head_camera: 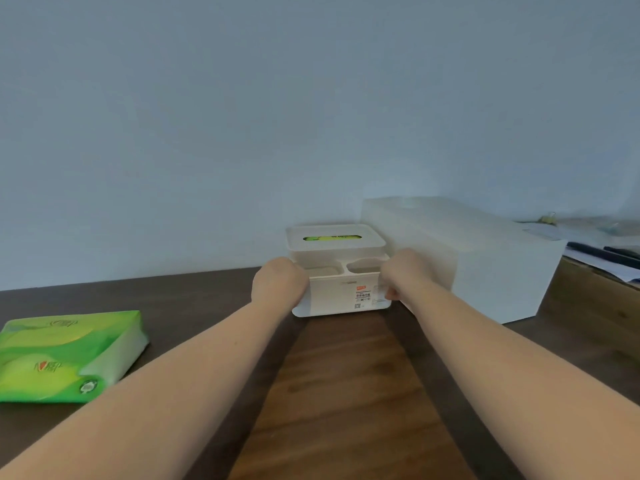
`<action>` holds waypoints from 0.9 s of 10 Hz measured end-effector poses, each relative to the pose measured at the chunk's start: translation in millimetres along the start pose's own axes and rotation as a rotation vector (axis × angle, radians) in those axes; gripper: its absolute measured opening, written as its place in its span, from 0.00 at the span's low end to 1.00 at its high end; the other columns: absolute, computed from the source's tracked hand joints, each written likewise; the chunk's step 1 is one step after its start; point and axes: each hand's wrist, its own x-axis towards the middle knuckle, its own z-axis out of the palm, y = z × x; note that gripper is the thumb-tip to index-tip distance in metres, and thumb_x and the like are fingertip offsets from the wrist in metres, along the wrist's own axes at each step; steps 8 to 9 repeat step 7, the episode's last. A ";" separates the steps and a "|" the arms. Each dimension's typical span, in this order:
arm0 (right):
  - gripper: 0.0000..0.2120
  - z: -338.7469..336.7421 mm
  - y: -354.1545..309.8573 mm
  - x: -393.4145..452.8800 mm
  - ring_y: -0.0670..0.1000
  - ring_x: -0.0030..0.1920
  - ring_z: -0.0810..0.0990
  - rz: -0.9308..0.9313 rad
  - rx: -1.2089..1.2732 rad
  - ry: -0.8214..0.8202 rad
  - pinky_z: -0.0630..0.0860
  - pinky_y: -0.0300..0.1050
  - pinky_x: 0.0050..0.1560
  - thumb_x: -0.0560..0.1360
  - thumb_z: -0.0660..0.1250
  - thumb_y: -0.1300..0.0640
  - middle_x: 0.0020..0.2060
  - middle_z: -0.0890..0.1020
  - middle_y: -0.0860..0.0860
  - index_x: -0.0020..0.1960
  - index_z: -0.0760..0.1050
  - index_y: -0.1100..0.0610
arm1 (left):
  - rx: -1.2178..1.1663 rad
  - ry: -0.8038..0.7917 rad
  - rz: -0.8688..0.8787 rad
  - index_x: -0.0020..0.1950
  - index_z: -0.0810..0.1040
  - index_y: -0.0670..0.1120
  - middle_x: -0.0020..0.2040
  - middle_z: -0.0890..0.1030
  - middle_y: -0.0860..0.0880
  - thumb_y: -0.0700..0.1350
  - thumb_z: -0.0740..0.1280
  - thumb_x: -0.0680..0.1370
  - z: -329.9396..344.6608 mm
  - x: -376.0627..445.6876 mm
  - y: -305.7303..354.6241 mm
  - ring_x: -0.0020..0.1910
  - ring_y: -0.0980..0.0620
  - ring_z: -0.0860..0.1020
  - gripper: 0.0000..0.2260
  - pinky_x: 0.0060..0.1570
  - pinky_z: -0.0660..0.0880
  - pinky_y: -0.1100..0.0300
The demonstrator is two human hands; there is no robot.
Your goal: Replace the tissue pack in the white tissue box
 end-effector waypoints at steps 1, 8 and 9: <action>0.15 3.4 0.0 14.1 0.51 0.22 0.71 -0.017 0.075 0.069 0.50 0.24 0.09 0.77 0.61 0.69 0.30 0.75 0.55 0.32 0.66 0.60 | 0.047 -0.008 0.010 0.29 0.64 0.43 0.38 0.77 0.42 0.35 0.53 0.78 5.4 9.3 5.3 0.43 0.42 0.75 0.17 0.42 0.69 0.56; 0.07 10.1 33.8 0.1 0.58 0.44 0.80 -0.086 0.458 -0.025 0.82 0.50 0.39 0.78 0.57 0.64 0.45 0.80 0.61 0.54 0.72 0.61 | -0.141 0.072 0.016 0.42 0.76 0.38 0.46 0.83 0.38 0.44 0.55 0.80 32.1 -8.1 -38.1 0.41 0.45 0.76 0.15 0.36 0.68 0.56; 0.07 10.1 33.8 0.1 0.58 0.44 0.80 -0.086 0.458 -0.025 0.82 0.50 0.39 0.78 0.57 0.64 0.45 0.80 0.61 0.54 0.72 0.61 | -0.141 0.072 0.016 0.42 0.76 0.38 0.46 0.83 0.38 0.44 0.55 0.80 32.1 -8.1 -38.1 0.41 0.45 0.76 0.15 0.36 0.68 0.56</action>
